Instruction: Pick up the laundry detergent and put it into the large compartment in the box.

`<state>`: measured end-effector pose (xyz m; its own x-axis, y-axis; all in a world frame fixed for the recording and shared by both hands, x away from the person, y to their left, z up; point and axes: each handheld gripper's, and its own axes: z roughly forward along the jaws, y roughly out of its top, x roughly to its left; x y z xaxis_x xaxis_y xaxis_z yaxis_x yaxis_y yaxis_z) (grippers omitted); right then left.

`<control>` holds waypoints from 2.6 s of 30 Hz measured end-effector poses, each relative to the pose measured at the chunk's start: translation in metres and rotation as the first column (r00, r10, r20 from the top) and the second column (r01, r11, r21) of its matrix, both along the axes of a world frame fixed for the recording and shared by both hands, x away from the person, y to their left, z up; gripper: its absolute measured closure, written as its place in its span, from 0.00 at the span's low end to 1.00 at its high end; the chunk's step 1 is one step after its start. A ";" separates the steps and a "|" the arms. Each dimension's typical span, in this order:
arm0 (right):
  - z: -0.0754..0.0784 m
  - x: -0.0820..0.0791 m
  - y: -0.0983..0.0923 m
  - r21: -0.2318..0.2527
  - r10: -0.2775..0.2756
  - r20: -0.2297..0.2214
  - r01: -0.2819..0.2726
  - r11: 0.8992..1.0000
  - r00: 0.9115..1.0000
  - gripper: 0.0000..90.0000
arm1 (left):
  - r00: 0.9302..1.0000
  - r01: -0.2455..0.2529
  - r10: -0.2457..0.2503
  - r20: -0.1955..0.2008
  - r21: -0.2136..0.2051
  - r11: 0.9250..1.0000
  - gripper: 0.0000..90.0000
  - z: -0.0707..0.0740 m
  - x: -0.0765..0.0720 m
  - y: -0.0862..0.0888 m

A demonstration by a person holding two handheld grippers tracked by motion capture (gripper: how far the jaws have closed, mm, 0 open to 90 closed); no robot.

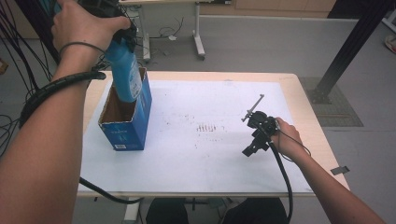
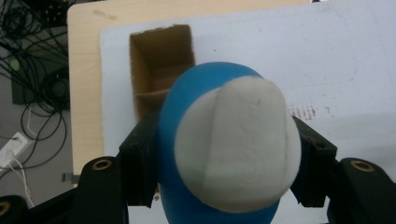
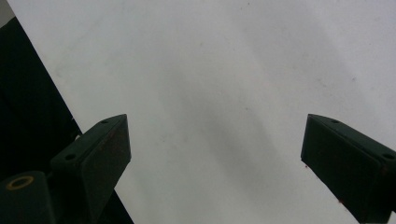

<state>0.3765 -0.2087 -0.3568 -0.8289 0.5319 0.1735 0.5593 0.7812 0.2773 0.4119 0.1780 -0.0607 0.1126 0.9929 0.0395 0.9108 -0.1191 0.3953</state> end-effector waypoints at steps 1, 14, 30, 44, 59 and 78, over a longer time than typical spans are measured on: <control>0.000 0.000 -0.001 0.000 0.001 -0.001 -0.001 1.000 1.000 0.09 | 1.000 -0.009 0.009 0.000 -0.001 1.000 0.42 0.000 0.000 0.005; -0.002 0.002 0.000 0.012 -0.002 -0.006 0.002 1.000 1.000 0.09 | 0.997 -0.083 0.083 -0.008 0.021 0.996 0.42 -0.006 0.004 0.035; -0.007 0.006 0.002 0.011 0.000 -0.016 0.001 1.000 1.000 0.09 | 0.997 -0.078 0.078 -0.026 -0.011 0.997 0.42 -0.035 0.011 0.045; -0.015 0.007 0.002 0.007 -0.009 -0.034 0.009 1.000 0.999 0.09 | 0.996 -0.075 0.074 -0.045 -0.028 0.997 0.42 -0.070 0.015 0.050; -0.017 0.006 0.003 0.005 -0.009 -0.039 0.009 1.000 0.999 0.09 | 0.997 -0.066 0.064 -0.046 -0.030 0.997 0.42 -0.097 0.017 0.048; -0.017 0.006 0.001 0.003 -0.010 -0.036 0.010 1.000 0.999 0.09 | 0.995 -0.075 0.073 -0.062 -0.023 0.997 0.42 -0.131 0.019 0.050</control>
<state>0.3821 -0.2073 -0.3737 -0.8164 0.5399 0.2049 0.5772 0.7744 0.2591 0.4311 0.2278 -0.1918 0.0404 0.9991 0.0092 0.9393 -0.0411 0.3408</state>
